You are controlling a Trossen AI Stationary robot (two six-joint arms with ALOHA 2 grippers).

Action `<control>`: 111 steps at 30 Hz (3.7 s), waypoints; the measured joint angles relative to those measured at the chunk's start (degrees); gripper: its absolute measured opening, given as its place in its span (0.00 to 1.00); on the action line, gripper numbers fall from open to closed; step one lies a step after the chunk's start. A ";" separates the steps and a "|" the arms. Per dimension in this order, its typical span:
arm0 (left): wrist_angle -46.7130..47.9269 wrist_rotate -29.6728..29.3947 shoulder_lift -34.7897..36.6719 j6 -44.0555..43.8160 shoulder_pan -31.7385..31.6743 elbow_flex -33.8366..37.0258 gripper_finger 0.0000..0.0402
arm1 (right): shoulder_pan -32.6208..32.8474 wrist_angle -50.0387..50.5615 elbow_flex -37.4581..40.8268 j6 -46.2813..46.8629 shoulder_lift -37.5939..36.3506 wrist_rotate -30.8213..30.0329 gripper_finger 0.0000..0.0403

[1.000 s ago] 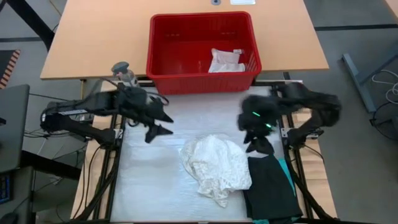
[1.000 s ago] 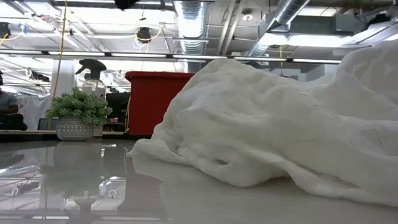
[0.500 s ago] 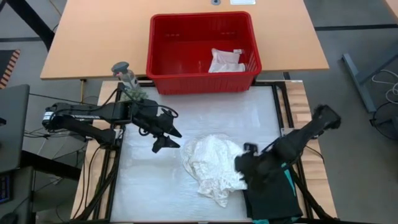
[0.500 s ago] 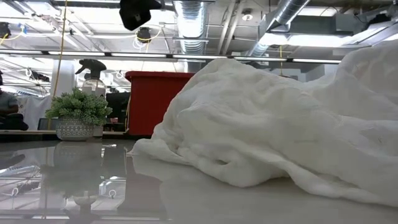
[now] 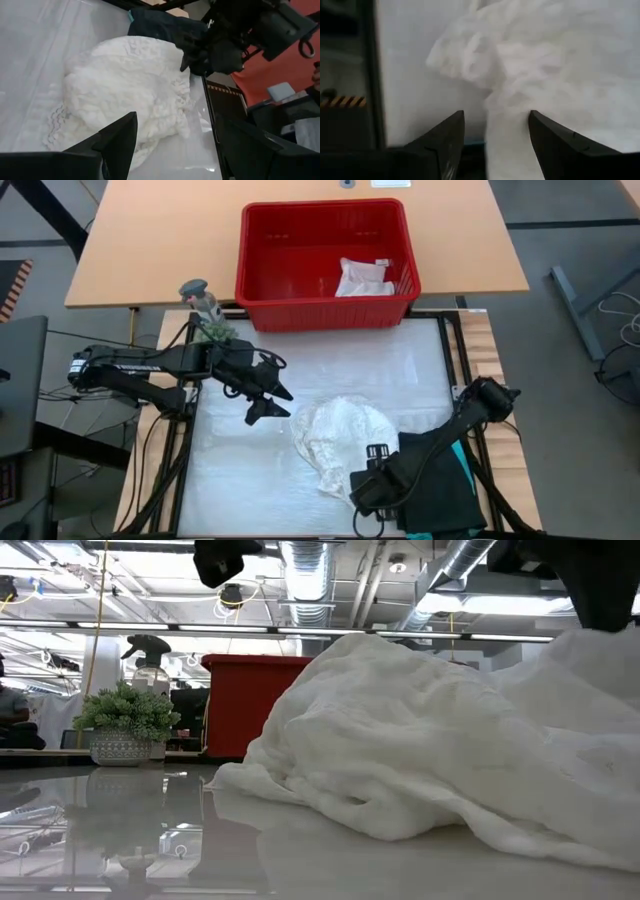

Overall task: Fold Laundry from Bin
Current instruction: Fold the white t-shirt

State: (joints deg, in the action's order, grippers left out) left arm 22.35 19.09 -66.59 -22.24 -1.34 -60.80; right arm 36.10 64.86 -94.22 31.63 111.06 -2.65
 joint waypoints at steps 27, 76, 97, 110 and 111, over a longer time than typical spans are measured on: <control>-1.22 0.02 0.07 -0.28 -0.01 -0.04 0.64 | -17.69 9.59 -18.11 -7.41 -17.76 -14.75 0.04; -24.90 -34.64 -4.59 35.91 -3.82 -5.68 0.64 | -37.03 -21.73 -25.18 -27.17 -15.00 -9.64 0.04; -24.54 -17.30 -8.19 29.35 -9.85 -5.55 0.30 | -35.13 -24.05 -25.17 -26.83 -11.70 0.43 0.05; 2.82 -23.56 -6.73 32.64 -10.12 -25.58 0.01 | -39.53 4.46 -25.30 -28.37 -24.37 -3.42 0.23; 5.65 -23.46 -6.73 32.67 -10.12 -27.89 0.00 | -39.58 9.19 -25.30 -27.56 -25.24 -6.09 0.24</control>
State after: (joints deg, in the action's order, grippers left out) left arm 28.00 -4.37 -73.32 10.43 -11.46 -88.68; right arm -3.48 74.04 -119.52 4.06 85.81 -8.75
